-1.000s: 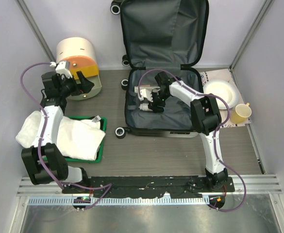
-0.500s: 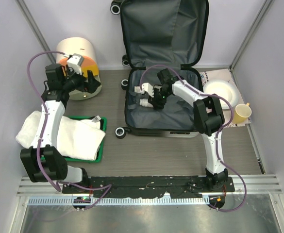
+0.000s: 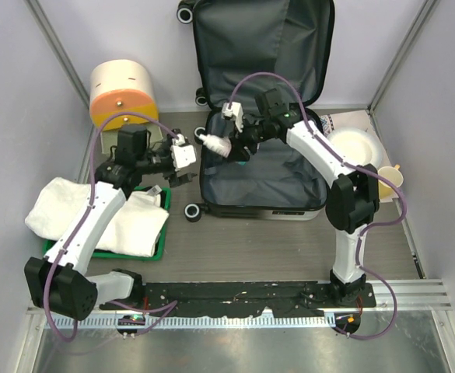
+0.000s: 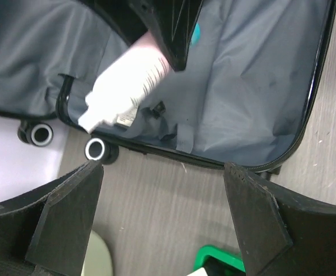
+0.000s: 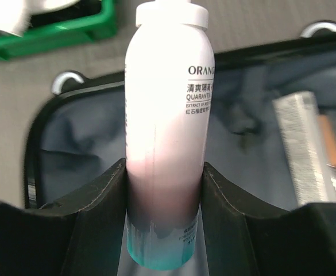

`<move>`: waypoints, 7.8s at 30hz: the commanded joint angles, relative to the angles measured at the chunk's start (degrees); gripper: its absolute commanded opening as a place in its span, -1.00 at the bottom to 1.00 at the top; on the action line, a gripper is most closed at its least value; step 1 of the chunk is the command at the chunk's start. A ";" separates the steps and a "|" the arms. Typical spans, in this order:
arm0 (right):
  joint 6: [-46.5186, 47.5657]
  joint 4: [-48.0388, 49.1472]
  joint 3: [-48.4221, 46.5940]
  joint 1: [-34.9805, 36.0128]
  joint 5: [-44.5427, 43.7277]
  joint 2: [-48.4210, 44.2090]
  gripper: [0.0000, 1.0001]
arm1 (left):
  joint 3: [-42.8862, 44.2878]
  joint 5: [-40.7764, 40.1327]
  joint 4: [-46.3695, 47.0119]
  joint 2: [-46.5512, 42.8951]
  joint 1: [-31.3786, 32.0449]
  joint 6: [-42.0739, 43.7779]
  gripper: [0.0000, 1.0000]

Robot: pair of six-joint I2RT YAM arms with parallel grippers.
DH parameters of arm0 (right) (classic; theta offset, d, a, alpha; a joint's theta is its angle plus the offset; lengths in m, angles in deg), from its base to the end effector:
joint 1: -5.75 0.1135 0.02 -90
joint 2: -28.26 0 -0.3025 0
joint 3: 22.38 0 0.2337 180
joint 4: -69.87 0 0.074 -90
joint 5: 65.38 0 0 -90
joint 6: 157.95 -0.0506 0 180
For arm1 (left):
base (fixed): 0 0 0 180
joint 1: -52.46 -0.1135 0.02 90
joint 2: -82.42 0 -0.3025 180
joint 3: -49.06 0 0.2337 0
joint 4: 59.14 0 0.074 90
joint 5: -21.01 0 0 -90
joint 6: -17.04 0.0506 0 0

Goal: Open, take out, and arrange the luggage

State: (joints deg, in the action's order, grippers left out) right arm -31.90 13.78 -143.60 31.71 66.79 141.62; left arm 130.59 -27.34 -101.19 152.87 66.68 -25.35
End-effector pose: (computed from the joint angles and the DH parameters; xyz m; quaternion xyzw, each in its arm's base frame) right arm 0.3859 0.2257 0.3400 -0.5590 0.6811 0.3056 0.3609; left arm 0.2283 -0.0925 0.3859 0.5681 0.6078 -0.1641 0.5299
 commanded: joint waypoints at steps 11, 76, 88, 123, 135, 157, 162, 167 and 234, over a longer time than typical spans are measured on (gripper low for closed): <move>-16.45 -2.64 0.17 6.47 11.52 -3.76 -0.98 | -5.30 -2.36 1.34 0.82 7.40 27.78 0.61; -46.95 25.13 3.51 -8.02 7.22 -5.52 0.50 | 24.76 -10.62 7.31 40.38 -25.91 31.67 0.18; -47.04 25.13 4.13 -7.94 7.49 -5.26 0.50 | 20.03 -7.20 6.00 31.95 -26.96 22.26 -0.17; -19.11 0.53 9.93 -8.38 0.72 -5.08 0.45 | 20.88 -22.74 18.19 47.66 -25.12 10.75 -0.77; -8.19 -7.57 16.87 -8.38 -1.22 -6.75 0.28 | 25.80 -27.93 32.27 55.22 -23.45 7.33 -0.74; -17.15 4.27 18.28 -9.52 -3.06 -8.68 0.29 | 10.77 -23.89 27.89 30.79 -25.55 -54.52 -0.06; -18.83 9.74 16.79 -10.48 -5.35 -8.33 0.30 | 12.62 -29.78 29.11 31.93 -27.05 -72.12 0.10; -19.00 10.10 13.97 -11.80 -5.26 -7.01 0.30 | 16.22 -31.53 30.26 35.53 -27.22 -78.20 0.09; -24.01 14.49 5.54 -14.71 -5.26 -0.78 0.32 | 7.71 -22.32 32.28 31.68 -30.74 -83.56 -1.00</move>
State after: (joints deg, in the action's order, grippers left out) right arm -55.59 24.84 -133.48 17.24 60.80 139.13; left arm 139.94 -50.94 -69.26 188.94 36.32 -107.59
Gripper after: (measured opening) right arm 0.654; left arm 0.195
